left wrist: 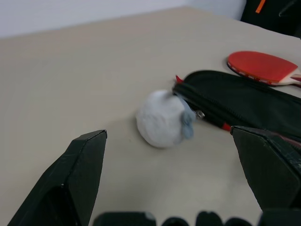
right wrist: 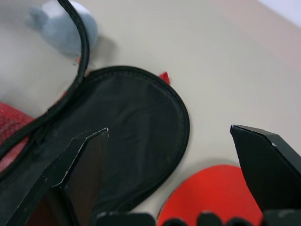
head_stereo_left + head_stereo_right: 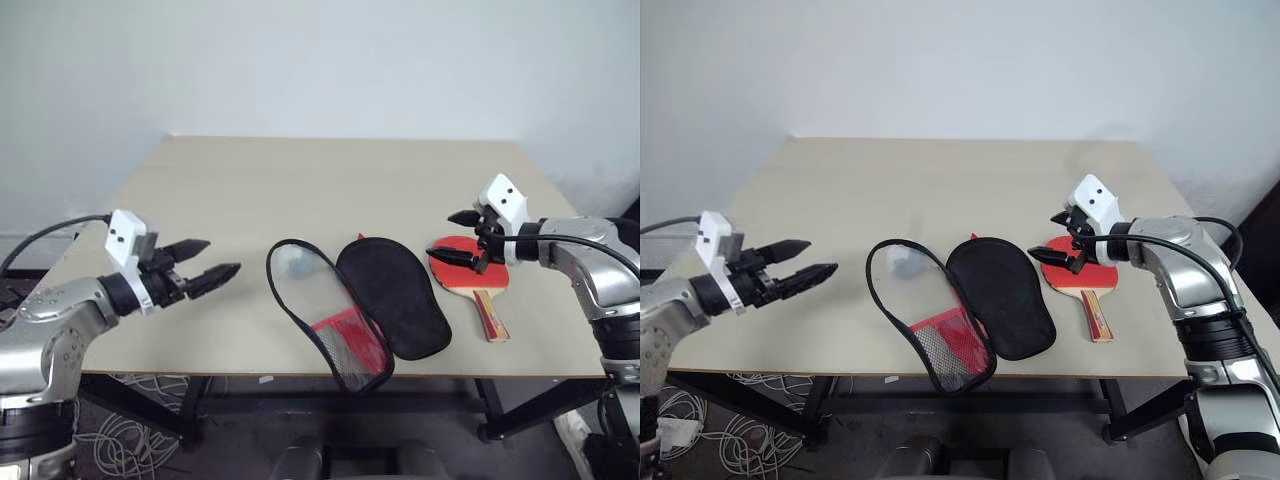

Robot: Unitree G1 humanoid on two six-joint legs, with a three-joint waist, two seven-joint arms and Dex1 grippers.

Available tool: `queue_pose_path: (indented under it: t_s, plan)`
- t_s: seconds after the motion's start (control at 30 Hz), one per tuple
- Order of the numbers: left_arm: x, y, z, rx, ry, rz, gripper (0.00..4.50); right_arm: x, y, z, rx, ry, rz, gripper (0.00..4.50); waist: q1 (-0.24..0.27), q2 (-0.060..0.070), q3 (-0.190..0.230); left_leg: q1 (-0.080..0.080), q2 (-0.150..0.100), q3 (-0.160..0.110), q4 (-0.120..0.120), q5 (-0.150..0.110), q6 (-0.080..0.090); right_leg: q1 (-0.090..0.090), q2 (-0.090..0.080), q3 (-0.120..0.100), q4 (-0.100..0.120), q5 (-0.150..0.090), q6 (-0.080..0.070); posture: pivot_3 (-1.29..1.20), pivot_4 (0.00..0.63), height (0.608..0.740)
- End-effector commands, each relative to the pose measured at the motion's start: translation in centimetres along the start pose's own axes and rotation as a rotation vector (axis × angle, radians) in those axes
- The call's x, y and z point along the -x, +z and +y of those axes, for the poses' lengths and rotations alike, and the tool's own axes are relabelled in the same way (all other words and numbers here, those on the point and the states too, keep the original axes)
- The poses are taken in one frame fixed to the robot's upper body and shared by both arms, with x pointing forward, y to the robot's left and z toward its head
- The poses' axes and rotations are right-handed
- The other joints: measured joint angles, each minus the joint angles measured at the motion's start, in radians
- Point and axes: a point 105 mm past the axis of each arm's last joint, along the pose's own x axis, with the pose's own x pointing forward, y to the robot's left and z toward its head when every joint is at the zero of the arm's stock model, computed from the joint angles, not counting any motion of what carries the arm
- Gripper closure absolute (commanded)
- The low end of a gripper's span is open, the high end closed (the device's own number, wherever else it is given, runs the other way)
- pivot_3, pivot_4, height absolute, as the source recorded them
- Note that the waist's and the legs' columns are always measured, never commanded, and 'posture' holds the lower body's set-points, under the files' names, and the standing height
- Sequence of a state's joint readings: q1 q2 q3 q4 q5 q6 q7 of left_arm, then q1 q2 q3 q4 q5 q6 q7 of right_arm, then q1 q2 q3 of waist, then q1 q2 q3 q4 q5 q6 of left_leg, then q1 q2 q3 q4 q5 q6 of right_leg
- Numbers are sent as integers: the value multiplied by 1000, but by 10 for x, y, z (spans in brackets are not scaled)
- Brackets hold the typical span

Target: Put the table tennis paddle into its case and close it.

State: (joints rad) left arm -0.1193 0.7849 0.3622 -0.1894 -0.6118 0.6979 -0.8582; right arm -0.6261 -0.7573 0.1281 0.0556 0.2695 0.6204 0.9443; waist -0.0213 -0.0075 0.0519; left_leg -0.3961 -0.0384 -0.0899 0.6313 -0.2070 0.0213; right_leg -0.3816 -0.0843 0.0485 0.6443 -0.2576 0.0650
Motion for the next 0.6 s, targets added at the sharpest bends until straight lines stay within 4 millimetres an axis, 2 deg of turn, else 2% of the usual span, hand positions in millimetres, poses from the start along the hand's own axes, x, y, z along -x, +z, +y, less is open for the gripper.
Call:
queue_pose_path:
  t_s: [0.03, 0.37, 0.6]
  plan:
    - [2, 18, -4, -44, -3, -47, 30, 3, 13, -4, 41, -13, -36, 0, 0, 0, 0, 0, 0, 0, 0, 0, 0, 0, 0, 0, 0, 0, 0, 0, 0, 734]
    - [3, 22, 0, -56, 1, -48, 30, 4, 13, -5, 32, -34, -40, 0, 0, 0, 0, 1, -3, 0, 0, 0, 0, 0, 0, 0, 0, 0, 0, 0, 0, 734]
    - [-7, 25, 1, -74, -32, -44, 30, 12, 5, -5, 22, -62, -15, 0, 0, 0, 0, 0, -4, 0, 0, 0, 0, 1, 0, 0, 0, 0, 0, 0, 0, 734]
